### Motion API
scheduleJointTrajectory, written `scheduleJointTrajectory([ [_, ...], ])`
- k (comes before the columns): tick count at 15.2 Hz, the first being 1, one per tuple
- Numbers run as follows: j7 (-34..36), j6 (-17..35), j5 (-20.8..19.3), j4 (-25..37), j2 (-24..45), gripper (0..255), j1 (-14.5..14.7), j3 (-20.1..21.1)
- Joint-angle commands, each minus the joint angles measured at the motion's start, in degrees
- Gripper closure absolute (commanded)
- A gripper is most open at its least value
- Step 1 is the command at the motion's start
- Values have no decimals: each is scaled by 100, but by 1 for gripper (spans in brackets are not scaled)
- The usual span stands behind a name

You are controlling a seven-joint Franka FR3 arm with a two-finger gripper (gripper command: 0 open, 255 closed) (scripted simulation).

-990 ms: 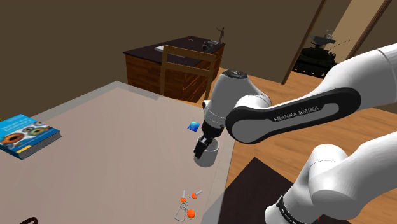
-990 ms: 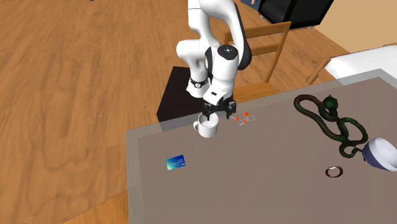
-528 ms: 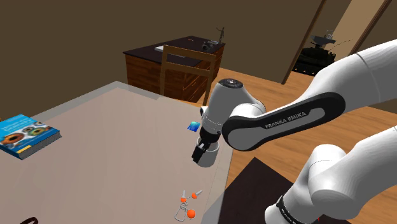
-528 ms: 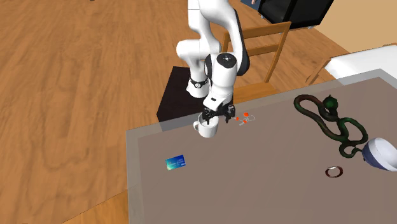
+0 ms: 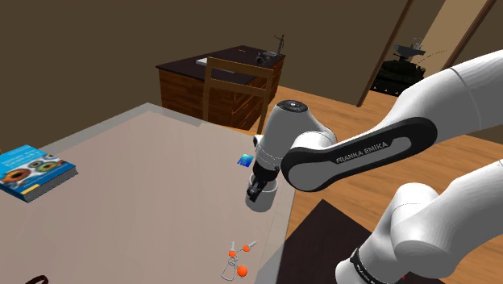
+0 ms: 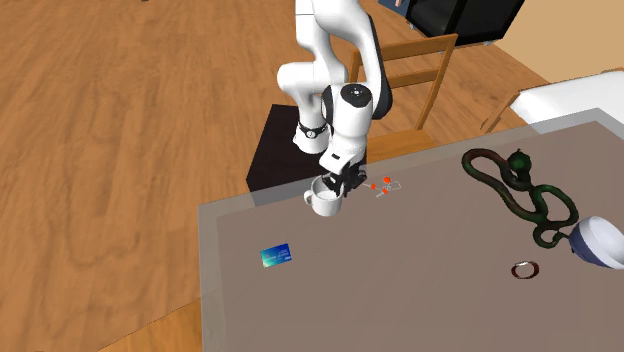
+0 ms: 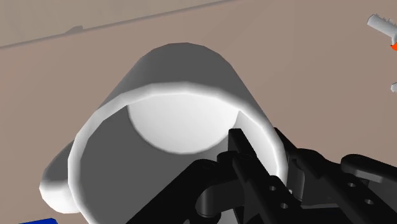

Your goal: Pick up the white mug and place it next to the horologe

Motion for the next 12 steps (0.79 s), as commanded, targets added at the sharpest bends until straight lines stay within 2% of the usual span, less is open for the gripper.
scheduleJointTrajectory([
  [1, 0, 0, 0, 0, 0, 255, 0, 0],
  [7, 0, 2, 0, 0, 1, 255, 0, 1],
  [12, -39, -491, 25, 187, -307, 255, 24, -53],
])
